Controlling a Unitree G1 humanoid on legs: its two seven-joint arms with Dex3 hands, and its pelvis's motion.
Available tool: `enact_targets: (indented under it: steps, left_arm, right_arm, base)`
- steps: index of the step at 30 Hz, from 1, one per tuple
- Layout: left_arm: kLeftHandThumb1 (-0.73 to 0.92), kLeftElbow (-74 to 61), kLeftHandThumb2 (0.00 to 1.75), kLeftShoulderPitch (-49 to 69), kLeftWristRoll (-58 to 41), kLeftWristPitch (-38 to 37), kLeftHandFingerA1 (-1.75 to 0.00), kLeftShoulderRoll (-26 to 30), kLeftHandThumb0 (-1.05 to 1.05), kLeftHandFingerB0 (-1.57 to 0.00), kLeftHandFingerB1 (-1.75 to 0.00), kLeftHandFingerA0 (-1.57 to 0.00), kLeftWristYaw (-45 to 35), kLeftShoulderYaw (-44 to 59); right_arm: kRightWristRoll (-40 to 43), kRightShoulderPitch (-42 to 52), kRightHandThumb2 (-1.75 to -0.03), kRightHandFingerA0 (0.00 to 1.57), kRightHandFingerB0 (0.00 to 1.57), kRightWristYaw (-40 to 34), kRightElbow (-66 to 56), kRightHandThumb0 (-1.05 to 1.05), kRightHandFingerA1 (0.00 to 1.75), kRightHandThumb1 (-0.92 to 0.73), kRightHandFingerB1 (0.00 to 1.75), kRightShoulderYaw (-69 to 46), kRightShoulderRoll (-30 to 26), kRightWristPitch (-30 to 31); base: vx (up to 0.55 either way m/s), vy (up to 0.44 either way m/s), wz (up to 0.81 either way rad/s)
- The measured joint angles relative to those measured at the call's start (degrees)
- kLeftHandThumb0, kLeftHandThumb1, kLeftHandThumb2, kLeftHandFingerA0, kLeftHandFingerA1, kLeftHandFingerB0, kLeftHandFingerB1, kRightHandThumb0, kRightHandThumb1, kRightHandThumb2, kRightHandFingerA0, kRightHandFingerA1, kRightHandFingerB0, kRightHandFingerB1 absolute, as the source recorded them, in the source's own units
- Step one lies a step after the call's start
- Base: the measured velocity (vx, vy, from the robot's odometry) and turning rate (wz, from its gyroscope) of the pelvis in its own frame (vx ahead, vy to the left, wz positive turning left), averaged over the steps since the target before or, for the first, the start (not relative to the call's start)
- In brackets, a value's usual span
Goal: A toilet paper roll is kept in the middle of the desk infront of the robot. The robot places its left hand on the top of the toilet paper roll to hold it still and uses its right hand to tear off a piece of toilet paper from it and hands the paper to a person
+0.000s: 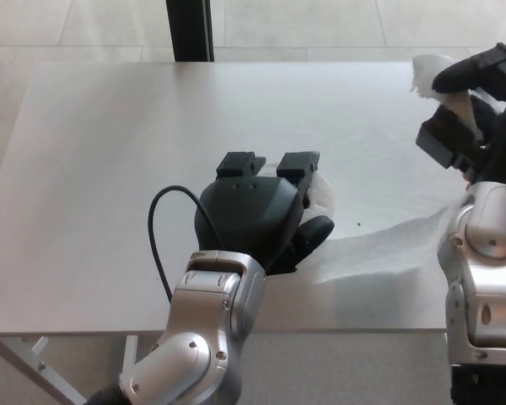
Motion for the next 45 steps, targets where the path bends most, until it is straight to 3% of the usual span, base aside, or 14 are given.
enact_targets:
  steps: [13, 18, 19, 21, 22, 23, 25, 26, 28, 29, 30, 31, 34, 45]
  left_arm:
    - [0.92, -0.1, 0.69, 1.1, 0.3, 0.0, -0.59, 0.1, -0.63, -0.18, -0.33, -0.23, 1.2, -0.4]
    - [0.92, 0.0, 0.69, 2.4, 1.2, 0.0, -0.59, 0.6, -0.62, -0.21, -0.34, -0.18, 1.4, -0.9]
    - [0.92, -0.1, 0.70, 2.7, 1.4, -0.1, -0.59, 0.7, -0.62, -0.21, -0.34, -0.20, 1.4, -1.0]
    - [0.92, -0.3, 0.70, 3.0, 1.6, -0.4, -0.59, 0.9, -0.62, -0.21, -0.34, -0.20, 1.5, -1.0]
    - [0.92, -0.4, 0.71, 3.2, 1.8, -0.6, -0.57, 1.0, -0.62, -0.21, -0.33, -0.21, 1.6, -1.0]
    - [0.92, -0.6, 0.71, 3.3, 1.9, -0.7, -0.57, 1.0, -0.62, -0.21, -0.33, -0.21, 1.7, -1.0]
    - [0.92, -0.9, 0.68, 3.4, 2.1, -0.9, -0.59, 1.1, -0.62, -0.22, -0.33, -0.22, 1.7, -0.9]
    - [0.92, -1.0, 0.71, 3.6, 2.2, -0.9, -0.58, 1.1, -0.62, -0.20, -0.33, -0.21, 1.8, -0.9]
    - [0.92, -1.2, 0.69, 3.7, 2.3, -1.0, -0.57, 1.2, -0.62, -0.20, -0.32, -0.22, 1.8, -0.8]
    - [0.92, -1.3, 0.68, 3.8, 2.3, -1.1, -0.58, 1.3, -0.62, -0.21, -0.32, -0.22, 1.8, -0.8]
    - [0.92, -1.3, 0.68, 3.9, 2.4, -1.1, -0.57, 1.3, -0.62, -0.20, -0.32, -0.21, 1.8, -0.8]
    - [0.92, -1.4, 0.68, 4.0, 2.5, -1.2, -0.56, 1.4, -0.62, -0.20, -0.31, -0.22, 1.8, -0.8]
    - [0.92, -1.5, 0.71, 4.3, 2.9, -1.4, -0.57, 1.5, -0.61, -0.21, -0.33, -0.21, 1.8, -0.8]
    - [0.92, -2.4, 0.69, 5.9, 4.6, -2.1, -0.56, 3.1, -0.61, -0.19, -0.30, -0.22, 1.7, -0.7]
  right_arm:
    - [10.9, -4.3, -1.44, 1.02, 0.68, -2.0, -1.5, -0.16, 1.75, -0.48, 1.75, -5.0, -0.6, 4.1]
    - [15.0, -10.1, -1.38, 0.99, 0.83, -1.2, -1.8, -0.21, 1.75, -0.34, 1.64, -6.9, -2.6, 6.9]
    - [15.3, -11.4, -1.21, 1.26, 1.09, -0.3, -1.6, -0.26, 1.45, -0.38, 1.33, -6.7, -4.5, 7.7]
    - [15.5, -12.8, -1.21, 1.26, 1.09, 1.1, -1.3, -0.26, 1.45, -0.38, 1.33, -6.3, -7.5, 8.7]
    - [15.6, -13.4, -1.33, 0.96, 0.83, 2.1, -0.8, -0.23, 1.75, -0.36, 1.55, -5.9, -9.6, 9.4]
    - [15.6, -13.7, -1.33, 0.96, 0.83, 3.1, -0.2, -0.23, 1.75, -0.36, 1.55, -5.4, -11.8, 9.9]
    - [15.3, -13.7, -1.26, 0.96, 0.84, 4.6, 1.2, -0.27, 1.72, -0.38, 1.47, -4.3, -15.6, 10.4]
    - [15.0, -13.7, -1.16, 1.23, 0.95, 5.5, 2.1, -0.26, 1.40, -0.44, 1.21, -3.6, -18.0, 10.8]
    - [14.5, -13.7, -1.16, 1.21, 0.95, 6.9, 3.7, -0.30, 1.40, -0.45, 1.23, -2.5, -21.5, 11.1]
    - [14.3, -13.7, -1.15, 0.91, 0.73, 7.6, 4.6, -0.21, 1.75, -0.49, 1.44, -1.7, -23.3, 11.2]
    - [14.0, -13.6, -1.08, 1.18, 0.91, 8.3, 5.4, -0.22, 1.37, -0.49, 1.17, -1.0, -24.9, 11.2]
    - [13.7, -13.4, -1.03, 0.85, 0.76, 9.2, 6.4, -0.15, 1.75, -0.52, 1.33, 0.2, -27.2, 11.3]
    - [12.0, -11.3, -1.02, 0.83, 0.79, 11.4, 8.7, -0.18, 1.72, -0.49, 1.16, 3.9, -33.3, 11.3]
    - [3.4, -1.8, -0.78, 0.83, 0.71, 16.0, 17.8, -0.19, 1.72, -0.70, 1.43, 18.2, -48.1, 8.4]
  base:
    - [0.00, 0.000, 0.00]
    - [0.00, 0.000, 0.00]
    - [0.00, 0.000, 0.00]
    - [0.00, 0.000, 0.00]
    - [0.00, 0.000, 0.00]
    - [0.00, 0.000, 0.00]
    - [0.00, 0.000, 0.00]
    - [0.00, 0.000, 0.00]
    - [0.00, 0.000, 0.00]
    - [0.00, 0.000, 0.00]
    - [0.00, 0.000, 0.00]
    - [0.00, 0.000, 0.00]
    - [0.00, 0.000, 0.00]
    - [0.00, 0.000, 0.00]
